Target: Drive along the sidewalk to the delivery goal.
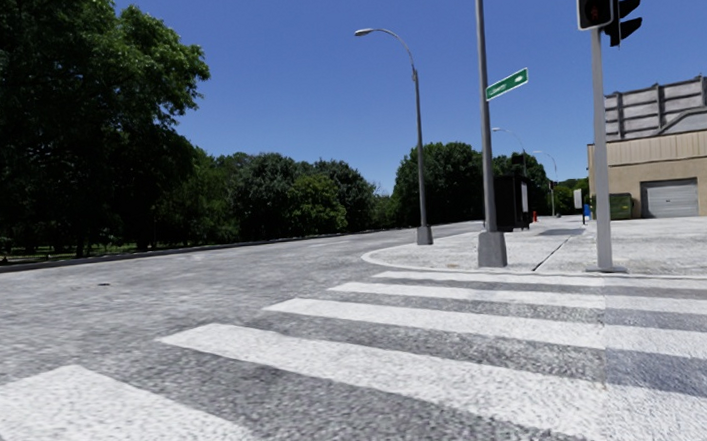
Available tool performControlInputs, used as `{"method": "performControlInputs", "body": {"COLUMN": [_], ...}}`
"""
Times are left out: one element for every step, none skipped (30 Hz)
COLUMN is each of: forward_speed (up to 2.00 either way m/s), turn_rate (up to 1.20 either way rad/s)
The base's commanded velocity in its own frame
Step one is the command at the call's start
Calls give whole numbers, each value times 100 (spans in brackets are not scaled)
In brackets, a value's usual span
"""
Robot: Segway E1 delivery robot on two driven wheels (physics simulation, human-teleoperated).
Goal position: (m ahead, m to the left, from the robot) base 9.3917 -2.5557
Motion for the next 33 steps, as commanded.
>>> {"method": "performControlInputs", "body": {"forward_speed": [200, 200, 200, 200, 200, 200, 200, 200, 200, 200, 200, 200, 200, 200, 200, 200, 200, 200, 200, 200, 200, 200, 200, 200, 200, 200, 200, 200, 200, 200, 200, 200, 200], "turn_rate": [0, 0, 0, 0, 0, 0, 0, 0, 0, 0, 0, 0, 0, 0, 0, 0, 0, 0, 0, 0, 0, 0, 0, 0, 0, 0, 0, -1, -2, -2, -4, -10, -19]}}
